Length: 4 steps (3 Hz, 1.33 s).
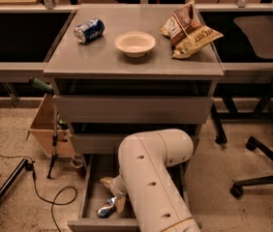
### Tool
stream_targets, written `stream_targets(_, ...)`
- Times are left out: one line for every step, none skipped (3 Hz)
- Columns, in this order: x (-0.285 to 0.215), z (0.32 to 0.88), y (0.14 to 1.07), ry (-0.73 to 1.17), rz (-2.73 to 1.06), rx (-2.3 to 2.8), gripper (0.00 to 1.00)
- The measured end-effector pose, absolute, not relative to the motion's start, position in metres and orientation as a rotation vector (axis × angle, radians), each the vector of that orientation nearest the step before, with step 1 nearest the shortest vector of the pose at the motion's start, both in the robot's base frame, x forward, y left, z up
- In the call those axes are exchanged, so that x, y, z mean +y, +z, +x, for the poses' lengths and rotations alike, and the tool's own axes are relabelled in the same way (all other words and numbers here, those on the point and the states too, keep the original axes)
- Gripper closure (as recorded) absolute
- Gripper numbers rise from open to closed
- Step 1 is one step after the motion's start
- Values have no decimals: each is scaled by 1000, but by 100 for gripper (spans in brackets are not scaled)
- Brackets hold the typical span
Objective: Pick redbull can from bottom drawer and place on counter
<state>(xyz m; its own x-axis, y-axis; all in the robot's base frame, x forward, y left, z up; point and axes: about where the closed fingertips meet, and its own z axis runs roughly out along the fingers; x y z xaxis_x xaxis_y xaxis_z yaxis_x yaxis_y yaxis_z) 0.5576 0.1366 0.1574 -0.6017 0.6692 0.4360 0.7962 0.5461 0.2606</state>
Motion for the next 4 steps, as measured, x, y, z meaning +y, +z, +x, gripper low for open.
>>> stream_targets(132, 555, 132, -605, -1268, -2460, 0)
stream_targets(130, 553, 118, -593, -1291, -2436, 0)
stream_targets(128, 552, 110, -614, -1290, -2420, 20)
stream_targets(127, 552, 109, -635, -1282, -2413, 43)
